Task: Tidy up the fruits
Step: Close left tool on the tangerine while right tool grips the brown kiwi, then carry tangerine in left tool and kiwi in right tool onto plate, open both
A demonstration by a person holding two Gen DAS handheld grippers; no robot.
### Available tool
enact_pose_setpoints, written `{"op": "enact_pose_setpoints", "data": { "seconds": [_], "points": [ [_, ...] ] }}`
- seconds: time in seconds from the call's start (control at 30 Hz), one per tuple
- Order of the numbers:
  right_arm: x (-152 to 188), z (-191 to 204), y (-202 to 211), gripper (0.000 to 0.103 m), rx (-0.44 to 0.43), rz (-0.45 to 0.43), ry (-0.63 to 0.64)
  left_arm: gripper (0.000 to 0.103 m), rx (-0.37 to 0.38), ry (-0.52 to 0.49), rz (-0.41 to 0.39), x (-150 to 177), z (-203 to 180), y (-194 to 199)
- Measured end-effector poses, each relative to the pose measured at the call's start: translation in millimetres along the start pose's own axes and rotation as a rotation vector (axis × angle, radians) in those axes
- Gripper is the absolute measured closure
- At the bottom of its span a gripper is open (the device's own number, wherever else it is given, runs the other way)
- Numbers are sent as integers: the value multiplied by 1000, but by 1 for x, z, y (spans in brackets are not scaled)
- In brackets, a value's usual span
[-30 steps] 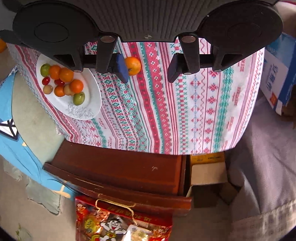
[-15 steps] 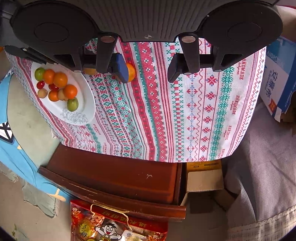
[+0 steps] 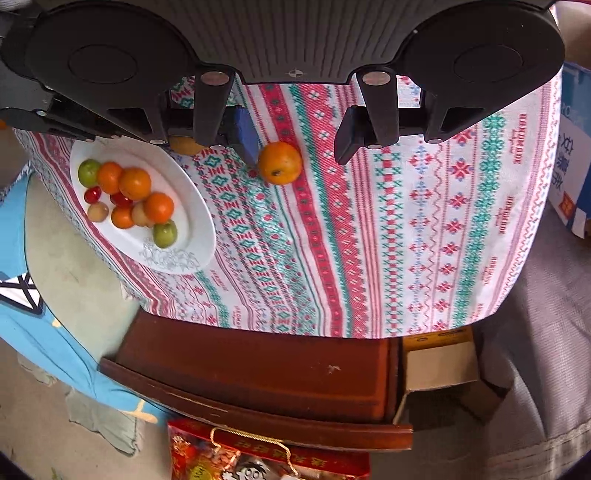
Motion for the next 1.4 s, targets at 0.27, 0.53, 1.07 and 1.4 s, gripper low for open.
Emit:
{"op": "enact_pose_setpoints", "data": {
  "seconds": [0.27,0.53,1.07,1.4],
  "points": [
    [4,-4,9,77,8,4,-1,60,5,-29,0,0,-11,-13],
    [4,-9,11,76,6,4,-15,63,-43,-54,-6,4,-14,-27],
    [2,-9,12,77,-5,2,-30,75,-40,-65,-81,-2,-20,-19],
    [-34,-33,38,77,32,-112,-84,75,22,-87,-189,-37,-41,2]
  ]
}}
Point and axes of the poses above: each gripper's, at about its wrist camera, not at the fingertips, and y roughly against the way its jaws point, z to its left, x to its underside, the point moved 6 cm from there along -y, roughly the way its jaws point, and after that the axes turned 2 degrees about z, right-handed, at the moved point
